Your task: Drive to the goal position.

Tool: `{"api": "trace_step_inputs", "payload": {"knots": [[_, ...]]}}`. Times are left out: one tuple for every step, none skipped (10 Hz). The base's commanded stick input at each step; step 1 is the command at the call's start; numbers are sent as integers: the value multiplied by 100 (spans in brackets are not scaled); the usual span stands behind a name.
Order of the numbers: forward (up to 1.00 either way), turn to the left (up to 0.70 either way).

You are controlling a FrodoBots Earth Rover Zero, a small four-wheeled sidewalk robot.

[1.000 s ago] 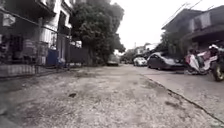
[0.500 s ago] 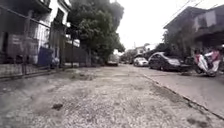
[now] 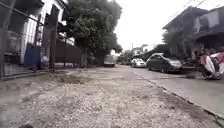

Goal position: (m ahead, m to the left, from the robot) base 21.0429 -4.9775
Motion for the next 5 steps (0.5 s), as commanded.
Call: {"api": "trace_step_inputs", "payload": {"knots": [[100,0],[100,0],[100,-17],[100,-27],[26,-7]]}}
